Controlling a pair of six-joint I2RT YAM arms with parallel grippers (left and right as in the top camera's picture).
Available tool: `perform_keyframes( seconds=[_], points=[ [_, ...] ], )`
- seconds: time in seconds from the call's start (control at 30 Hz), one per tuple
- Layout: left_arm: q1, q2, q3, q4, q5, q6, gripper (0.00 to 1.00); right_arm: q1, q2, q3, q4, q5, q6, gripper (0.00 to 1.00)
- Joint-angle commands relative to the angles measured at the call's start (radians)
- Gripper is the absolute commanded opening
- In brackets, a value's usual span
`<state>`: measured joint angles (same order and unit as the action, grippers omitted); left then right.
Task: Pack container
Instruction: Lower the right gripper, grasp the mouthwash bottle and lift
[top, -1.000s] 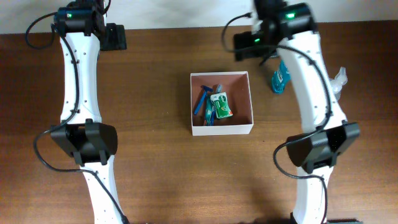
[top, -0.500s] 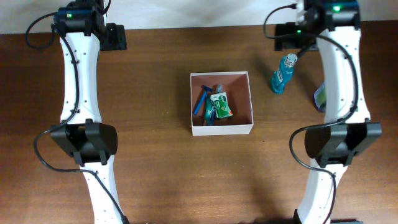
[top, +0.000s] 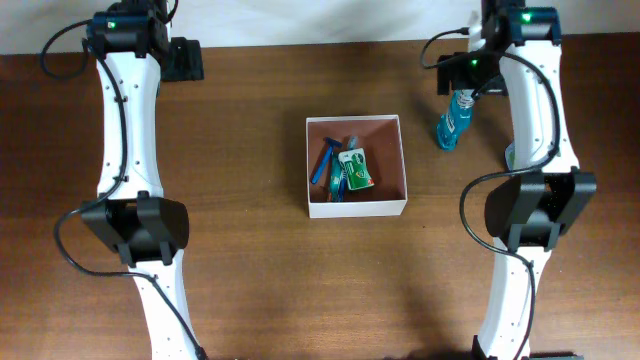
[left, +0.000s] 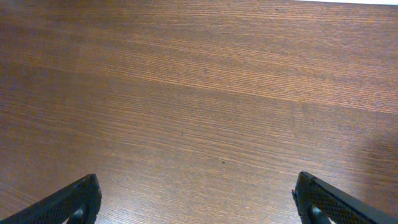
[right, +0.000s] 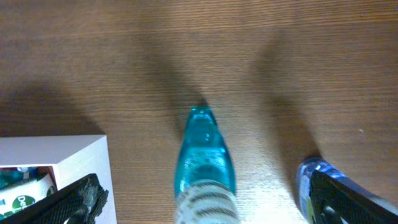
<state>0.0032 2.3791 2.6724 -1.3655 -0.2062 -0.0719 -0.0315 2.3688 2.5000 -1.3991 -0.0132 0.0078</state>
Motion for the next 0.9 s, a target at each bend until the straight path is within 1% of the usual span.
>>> perform_keyframes(
  seconds=[0.0,0.03,0.1,0.3,0.37,0.53,0.67,0.8,0.87],
  points=[
    [0.004,-0.004,0.012,0.001,0.007,0.005,0.99,0.011,0.026,0.004,0.003,-0.029,-0.027,0.99],
    [0.004,-0.004,0.012,0.001,0.007,0.005,0.99,0.011,0.032,0.004,0.003,-0.028,-0.027,1.00],
    [0.004,-0.004,0.012,0.001,0.007,0.005,0.99,0.011,0.045,0.004,0.003,-0.029,-0.027,0.97],
    [0.004,-0.004,0.012,0.001,0.007,0.005,0.99,0.013,0.071,0.002,-0.023,-0.040,-0.027,0.96],
    [0.004,-0.004,0.012,0.001,0.007,0.005,1.00,0.014,0.072,0.002,-0.029,-0.040,-0.027,0.91],
    [0.004,-0.004,0.012,0.001,0.007,0.005,0.99,0.013,0.072,0.002,-0.030,-0.040,-0.027,0.74],
    [0.004,-0.004,0.012,0.001,0.007,0.005,0.99,0.013,0.072,0.002,-0.030,-0.040,-0.027,0.64],
    [0.004,-0.004,0.012,0.001,0.007,0.005,0.99,0.013,0.072,0.002,-0.034,-0.039,-0.026,0.60],
    [0.004,-0.004,0.012,0.001,0.007,0.005,0.99,0.013,0.072,0.002,-0.037,-0.039,-0.026,0.56]
  ],
)
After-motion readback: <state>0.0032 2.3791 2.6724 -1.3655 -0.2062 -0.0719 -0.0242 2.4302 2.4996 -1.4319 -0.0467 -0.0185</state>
